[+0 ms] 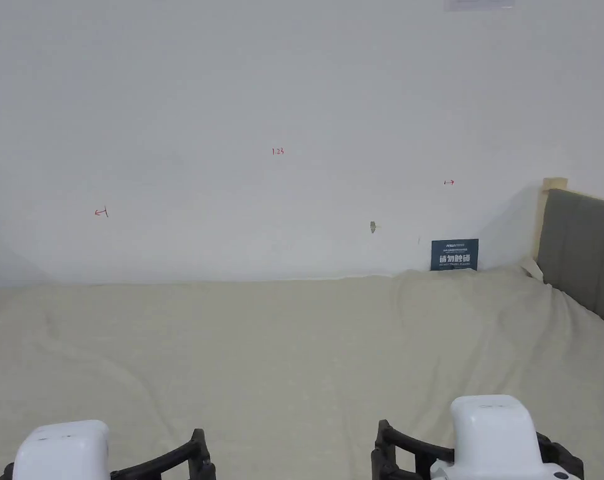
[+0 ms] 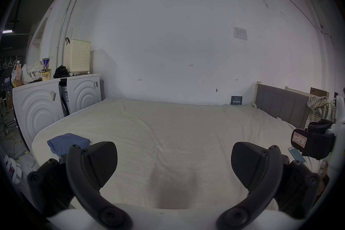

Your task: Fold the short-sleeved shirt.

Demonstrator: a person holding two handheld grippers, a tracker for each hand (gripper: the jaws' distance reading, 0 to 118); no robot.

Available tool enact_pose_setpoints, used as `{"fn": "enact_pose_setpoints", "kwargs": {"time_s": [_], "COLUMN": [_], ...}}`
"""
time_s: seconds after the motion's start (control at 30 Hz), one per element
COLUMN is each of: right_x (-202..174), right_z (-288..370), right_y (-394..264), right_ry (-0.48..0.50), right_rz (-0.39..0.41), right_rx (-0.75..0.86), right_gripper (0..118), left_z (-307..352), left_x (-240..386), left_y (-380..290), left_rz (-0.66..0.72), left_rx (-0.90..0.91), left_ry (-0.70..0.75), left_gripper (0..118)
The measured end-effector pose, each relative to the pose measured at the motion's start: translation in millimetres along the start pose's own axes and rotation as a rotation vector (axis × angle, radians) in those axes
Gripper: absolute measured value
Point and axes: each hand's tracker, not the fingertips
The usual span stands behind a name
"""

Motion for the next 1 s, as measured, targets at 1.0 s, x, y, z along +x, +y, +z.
{"fn": "enact_pose_setpoints", "kwargs": {"time_s": [1.0], "right_x": [0.8], "right_z": [1.4], "right_y": [-0.2], "right_ry": [-0.03], "right_rz": [-0.005], "right_rx": [0.026], "right_gripper": [102], "left_z": [-1.9], "left_x": [-0.5], "left_y": [-3.8], "left_rz": [0.004], "left_rx": [-0.01], "left_ry": [0.003], "left_gripper": [118]}}
